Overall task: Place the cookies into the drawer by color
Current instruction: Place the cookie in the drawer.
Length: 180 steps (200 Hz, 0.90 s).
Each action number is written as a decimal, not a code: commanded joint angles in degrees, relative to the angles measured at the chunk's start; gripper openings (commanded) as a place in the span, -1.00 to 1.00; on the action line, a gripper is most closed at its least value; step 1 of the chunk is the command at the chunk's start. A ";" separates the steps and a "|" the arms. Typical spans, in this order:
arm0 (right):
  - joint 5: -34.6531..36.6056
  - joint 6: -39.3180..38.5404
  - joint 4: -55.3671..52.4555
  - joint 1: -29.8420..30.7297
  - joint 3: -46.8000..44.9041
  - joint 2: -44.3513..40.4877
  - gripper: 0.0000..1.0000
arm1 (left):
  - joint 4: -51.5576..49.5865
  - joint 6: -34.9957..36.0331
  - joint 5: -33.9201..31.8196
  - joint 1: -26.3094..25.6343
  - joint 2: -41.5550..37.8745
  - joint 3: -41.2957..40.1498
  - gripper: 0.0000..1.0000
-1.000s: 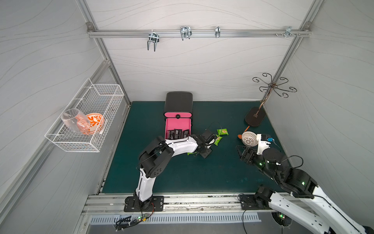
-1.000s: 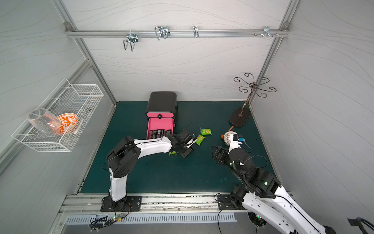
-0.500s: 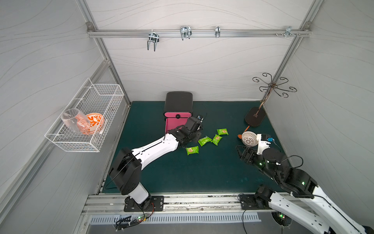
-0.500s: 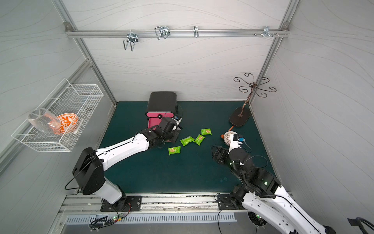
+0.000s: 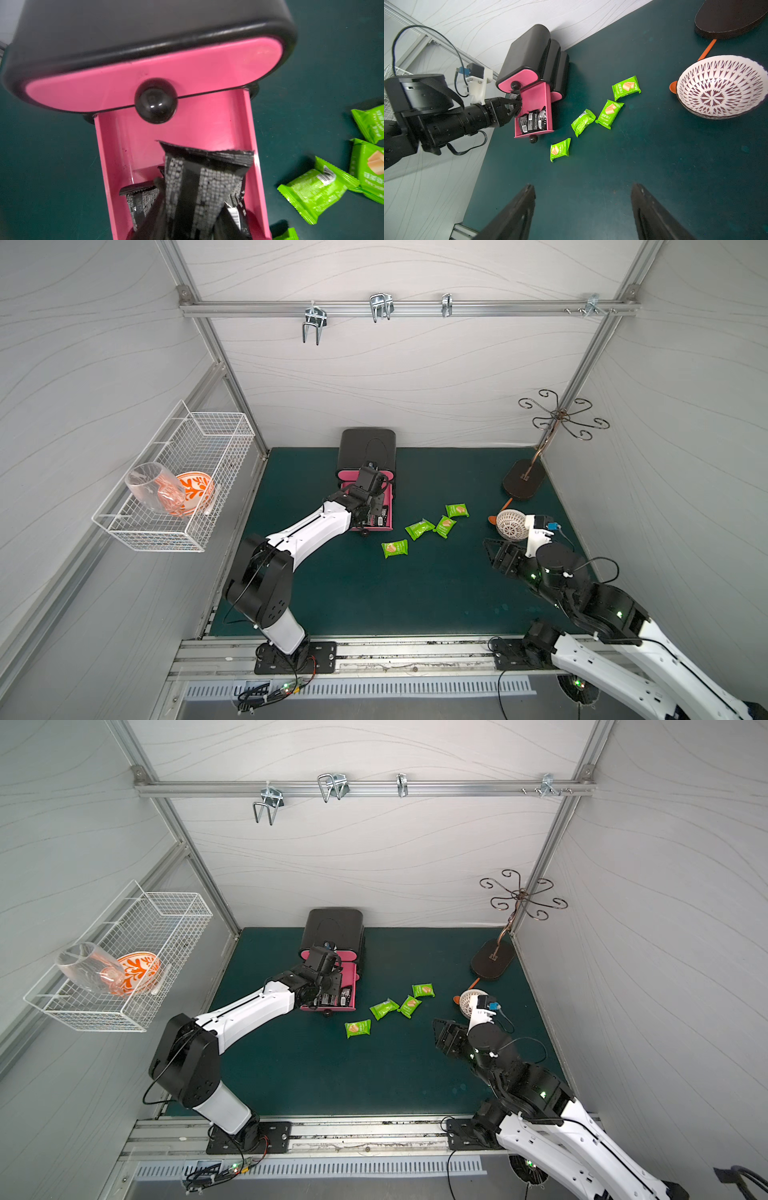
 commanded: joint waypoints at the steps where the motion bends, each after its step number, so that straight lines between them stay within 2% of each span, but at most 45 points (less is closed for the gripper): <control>1: 0.22 0.08 0.30 -0.18 0.01 0.14 0.54 | 3.06 -1.33 1.26 0.21 2.47 2.64 -0.38; 39: 0.12 0.28 -0.04 -0.23 0.12 0.19 0.54 | 4.34 -2.55 2.95 1.08 4.73 3.12 -0.30; 60: 0.53 0.06 -0.29 -0.20 0.27 0.01 0.54 | 4.94 -2.38 2.32 1.13 5.38 3.60 -0.13; 83: 0.68 -0.01 -0.24 -0.15 0.28 -0.04 0.54 | 4.12 -2.11 2.47 1.13 5.10 4.64 0.23; 94: 0.64 0.00 -0.17 -0.18 0.18 0.10 0.54 | 4.11 -2.03 2.83 1.13 4.42 4.70 0.31; 143: 0.40 -0.02 0.21 -0.16 -0.12 0.21 0.54 | 3.47 -4.49 5.75 1.16 -4.31 2.27 0.32; 180: 0.63 0.00 -0.18 -0.23 -0.23 -0.58 0.55 | 3.94 -10.22 9.71 2.01 -16.48 -6.22 0.14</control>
